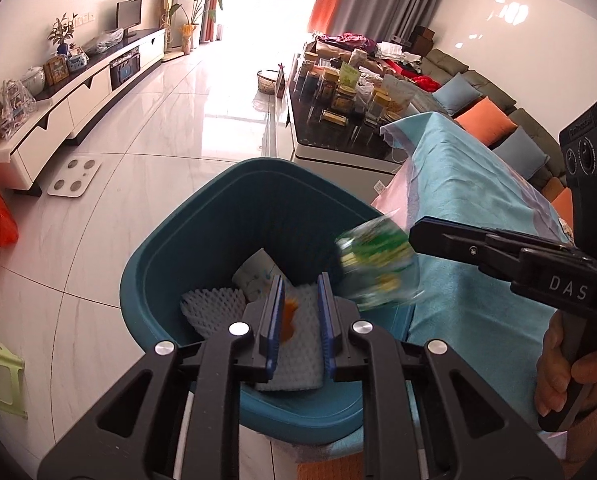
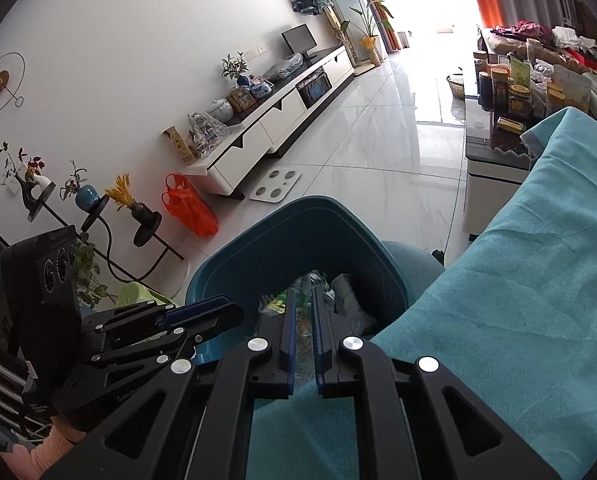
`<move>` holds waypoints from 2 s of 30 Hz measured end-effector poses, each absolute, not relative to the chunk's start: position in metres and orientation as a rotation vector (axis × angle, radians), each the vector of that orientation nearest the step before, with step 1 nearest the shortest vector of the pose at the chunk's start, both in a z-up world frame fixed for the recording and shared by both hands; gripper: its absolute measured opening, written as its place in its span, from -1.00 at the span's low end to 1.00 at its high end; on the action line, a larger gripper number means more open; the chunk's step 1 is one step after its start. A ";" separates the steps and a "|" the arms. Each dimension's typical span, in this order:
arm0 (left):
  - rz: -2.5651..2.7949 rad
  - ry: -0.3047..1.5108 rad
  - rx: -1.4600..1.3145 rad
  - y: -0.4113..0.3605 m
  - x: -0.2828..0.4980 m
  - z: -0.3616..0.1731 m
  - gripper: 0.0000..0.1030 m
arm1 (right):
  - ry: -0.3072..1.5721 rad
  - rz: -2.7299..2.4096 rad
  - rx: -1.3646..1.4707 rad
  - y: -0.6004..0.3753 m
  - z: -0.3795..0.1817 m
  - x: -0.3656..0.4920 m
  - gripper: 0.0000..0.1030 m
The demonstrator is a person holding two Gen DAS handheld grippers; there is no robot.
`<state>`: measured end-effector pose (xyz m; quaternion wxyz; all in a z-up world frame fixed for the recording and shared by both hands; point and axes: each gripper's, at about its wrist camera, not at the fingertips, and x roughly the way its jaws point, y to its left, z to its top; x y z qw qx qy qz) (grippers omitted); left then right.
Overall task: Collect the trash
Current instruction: 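Open the left tool over the bin while the right tool releases the wrapper into it, then move both tools back over the table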
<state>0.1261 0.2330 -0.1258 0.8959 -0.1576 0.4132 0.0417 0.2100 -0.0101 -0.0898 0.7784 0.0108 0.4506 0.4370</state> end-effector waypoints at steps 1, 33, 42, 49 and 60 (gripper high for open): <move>0.087 0.855 -0.328 0.233 0.126 -0.125 -0.69 | 0.973 0.943 0.022 -0.011 -0.090 0.210 -0.84; -0.351 0.729 -0.178 0.043 0.139 -0.069 0.11 | 0.718 0.643 0.156 -0.260 -0.039 0.150 -0.31; -0.540 0.789 -0.127 -0.055 0.165 -0.078 0.14 | 0.658 0.377 0.225 -0.371 -0.040 0.126 -0.19; -0.635 0.829 -0.093 -0.118 0.188 -0.083 0.14 | 0.621 0.194 0.273 -0.443 -0.045 0.112 -0.03; -0.672 0.931 -0.073 -0.176 0.225 -0.095 0.15 | 0.688 0.130 0.304 -0.472 -0.082 0.120 0.03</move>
